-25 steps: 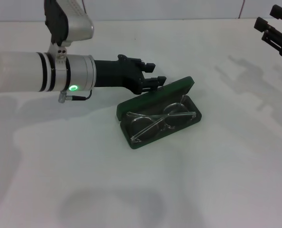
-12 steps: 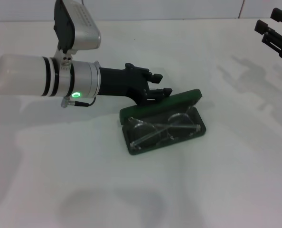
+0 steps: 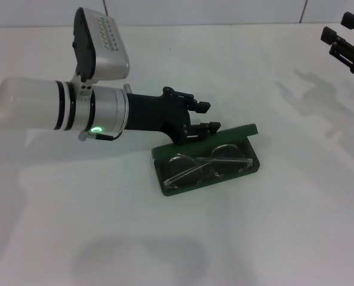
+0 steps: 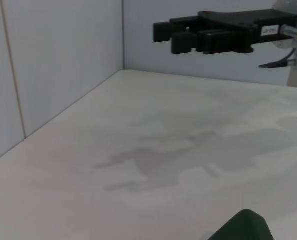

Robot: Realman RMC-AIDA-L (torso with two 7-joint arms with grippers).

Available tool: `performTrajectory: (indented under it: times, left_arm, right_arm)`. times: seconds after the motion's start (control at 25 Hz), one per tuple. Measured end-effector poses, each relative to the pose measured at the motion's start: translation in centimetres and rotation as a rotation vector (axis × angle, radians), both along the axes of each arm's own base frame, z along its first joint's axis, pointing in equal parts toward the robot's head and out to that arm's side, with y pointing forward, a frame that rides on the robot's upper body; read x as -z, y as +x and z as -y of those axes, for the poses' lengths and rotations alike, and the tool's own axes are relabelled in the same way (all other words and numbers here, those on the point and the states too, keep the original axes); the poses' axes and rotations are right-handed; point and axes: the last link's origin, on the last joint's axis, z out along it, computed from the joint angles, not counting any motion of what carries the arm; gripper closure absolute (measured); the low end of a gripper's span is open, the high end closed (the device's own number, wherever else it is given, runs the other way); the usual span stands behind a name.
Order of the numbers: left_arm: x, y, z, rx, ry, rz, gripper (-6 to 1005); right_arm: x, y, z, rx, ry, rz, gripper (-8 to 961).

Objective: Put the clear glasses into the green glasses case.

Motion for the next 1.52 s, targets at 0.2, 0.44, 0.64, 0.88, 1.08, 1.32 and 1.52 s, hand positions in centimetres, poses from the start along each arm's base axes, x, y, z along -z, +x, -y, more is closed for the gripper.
performTrajectory:
  times: [0.2, 0.44, 0.64, 0.88, 1.08, 1.32, 1.52]
  left_arm:
    - [0.3, -0.5, 0.5, 0.036, 0.0, -0.014, 497]
    - [0.3, -0.8, 0.7, 0.053, 0.009, -0.019, 498]
    - [0.3, -0.8, 0.7, 0.058, 0.012, -0.021, 498]
    - [0.7, -1.1, 1.1, 0.081, -0.002, -0.04, 497]
    - [0.7, -1.0, 1.2, 0.091, -0.004, -0.042, 497]
    - [-0.5, -0.1, 0.7, 0.052, 0.065, 0.106, 498]
    - [-3.9, 0.1, 2.0, 0.07, 0.135, 0.372, 485]
  right_arm:
    - [0.0, 0.1, -0.1, 0.012, 0.005, 0.007, 410]
    - [0.1, 0.0, -0.6, 0.02, 0.009, 0.014, 403]
    - [0.1, -0.1, -0.7, 0.018, 0.008, 0.016, 396]
    - [0.4, -0.4, -0.8, 0.01, -0.004, 0.025, 389]
    - [0.6, -0.5, -0.9, 0.011, -0.01, 0.032, 383]
    - [1.1, -0.7, -0.8, -0.005, -0.034, 0.043, 375]
    - [2.2, -2.3, 0.1, -0.109, -0.166, 0.073, 369]
